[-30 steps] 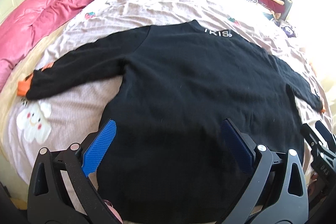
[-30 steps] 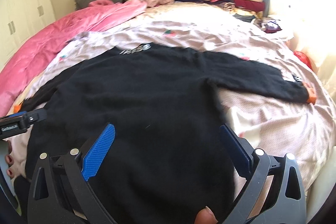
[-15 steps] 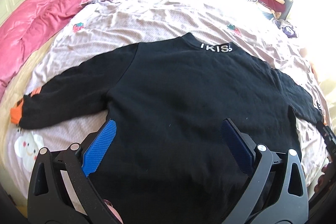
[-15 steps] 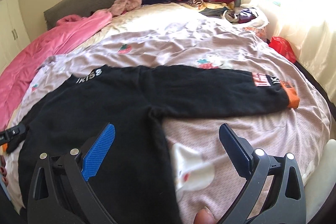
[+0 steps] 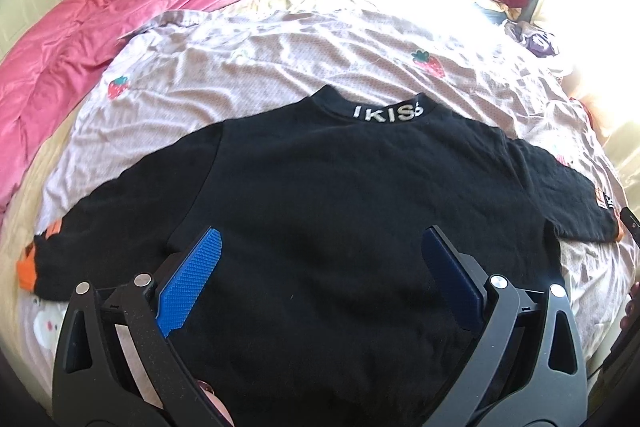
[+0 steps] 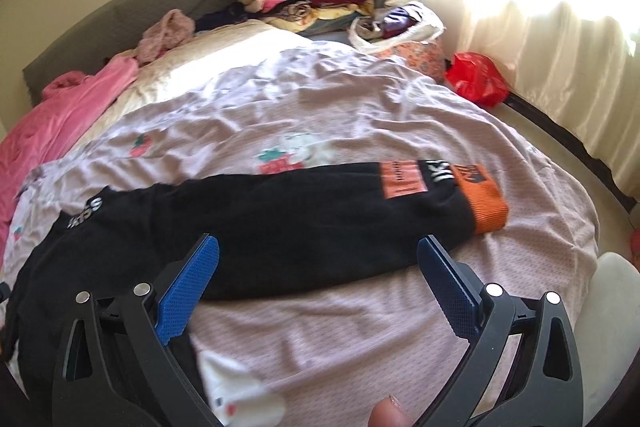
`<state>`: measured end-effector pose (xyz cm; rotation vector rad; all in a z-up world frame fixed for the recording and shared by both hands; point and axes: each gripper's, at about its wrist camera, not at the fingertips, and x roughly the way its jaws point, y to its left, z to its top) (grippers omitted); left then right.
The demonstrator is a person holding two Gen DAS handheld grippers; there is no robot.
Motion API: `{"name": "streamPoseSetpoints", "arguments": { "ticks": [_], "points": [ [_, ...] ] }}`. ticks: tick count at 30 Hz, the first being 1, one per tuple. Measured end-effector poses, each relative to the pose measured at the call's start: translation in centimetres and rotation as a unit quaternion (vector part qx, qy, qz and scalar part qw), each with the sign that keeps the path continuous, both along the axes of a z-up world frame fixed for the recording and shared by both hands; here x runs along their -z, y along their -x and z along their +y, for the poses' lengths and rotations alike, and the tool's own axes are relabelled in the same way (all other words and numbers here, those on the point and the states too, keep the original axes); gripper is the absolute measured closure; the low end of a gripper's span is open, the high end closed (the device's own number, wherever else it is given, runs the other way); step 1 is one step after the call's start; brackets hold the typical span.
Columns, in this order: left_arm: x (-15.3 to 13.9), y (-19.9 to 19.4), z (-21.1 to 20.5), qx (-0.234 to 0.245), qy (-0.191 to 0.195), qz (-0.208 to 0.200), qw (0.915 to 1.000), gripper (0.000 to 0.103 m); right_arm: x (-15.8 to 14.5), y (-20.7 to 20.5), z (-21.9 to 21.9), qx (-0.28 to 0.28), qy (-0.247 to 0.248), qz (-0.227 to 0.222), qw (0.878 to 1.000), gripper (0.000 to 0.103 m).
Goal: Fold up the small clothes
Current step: 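Move the right gripper to the black sock with orange cuff, then close the right gripper on the sock's orange cuff and lift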
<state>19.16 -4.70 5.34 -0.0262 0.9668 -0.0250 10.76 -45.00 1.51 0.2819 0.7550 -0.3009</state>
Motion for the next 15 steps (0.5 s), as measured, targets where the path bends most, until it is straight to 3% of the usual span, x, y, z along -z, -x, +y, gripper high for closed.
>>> {"name": "streamPoseSetpoints", "arguments": {
  "ticks": [10,15],
  "points": [
    [0.1,-3.4,-0.7,0.008,0.021,-0.010,0.9997,0.009,3.2,-2.3,-8.7,0.093,0.002,0.048,0.994,0.004],
    [1.7,-4.6,-0.6,0.003,0.012,-0.005,0.9999,0.009,5.1,-3.6,-11.9,0.116,0.002,0.078,0.990,0.004]
  ]
}}
